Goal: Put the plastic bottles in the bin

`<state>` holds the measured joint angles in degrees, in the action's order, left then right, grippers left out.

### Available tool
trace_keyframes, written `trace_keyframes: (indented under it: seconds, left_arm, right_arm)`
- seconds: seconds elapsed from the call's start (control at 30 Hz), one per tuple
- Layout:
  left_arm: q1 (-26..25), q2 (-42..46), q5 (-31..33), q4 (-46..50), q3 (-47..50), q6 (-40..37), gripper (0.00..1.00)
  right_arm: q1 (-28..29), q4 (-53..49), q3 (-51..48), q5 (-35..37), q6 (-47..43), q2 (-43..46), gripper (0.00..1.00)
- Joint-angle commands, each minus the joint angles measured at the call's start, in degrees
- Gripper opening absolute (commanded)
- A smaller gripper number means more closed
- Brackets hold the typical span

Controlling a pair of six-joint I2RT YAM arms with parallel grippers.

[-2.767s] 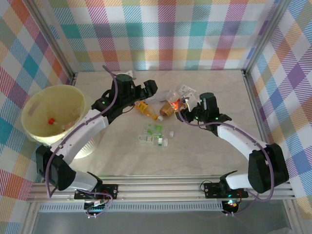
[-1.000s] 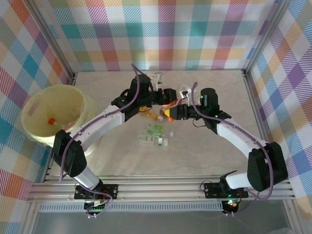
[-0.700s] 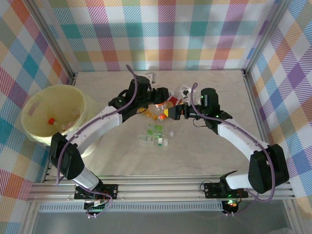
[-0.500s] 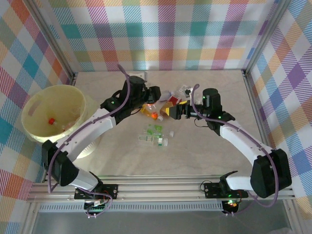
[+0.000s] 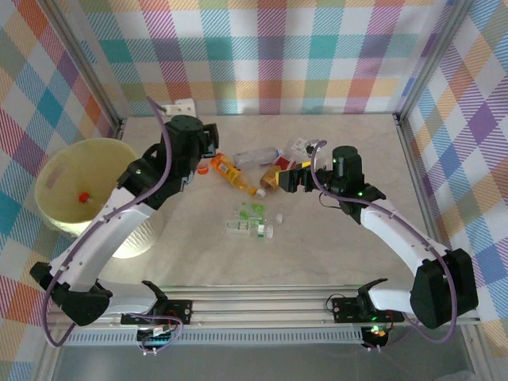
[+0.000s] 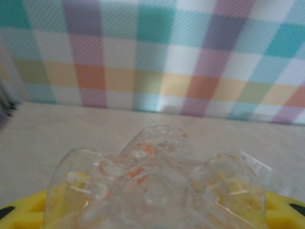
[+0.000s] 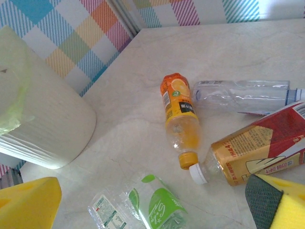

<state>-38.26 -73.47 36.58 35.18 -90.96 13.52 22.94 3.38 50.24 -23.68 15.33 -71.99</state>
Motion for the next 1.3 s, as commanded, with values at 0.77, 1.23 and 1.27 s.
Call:
trace_keyframes:
  seconds: [0.77, 1.23, 1.27]
  left_arm:
    - [39.87, 13.56, -5.88, 3.96, 6.11, 0.57, 0.6]
    - [56.51, 10.64, -32.84, 5.16, 10.88, 8.9, 0.59]
    - [57.01, 10.02, -35.22, 5.02, 11.12, 9.41, 0.59]
  right_arm:
    - [0.13, -1.45, 3.29, -1.37, 1.3, -4.48, 1.0]
    - [0.18, -2.36, 3.11, -1.91, 0.88, -4.92, 1.0]
    - [0.18, -2.45, 3.11, -1.97, 0.89, -4.92, 1.0]
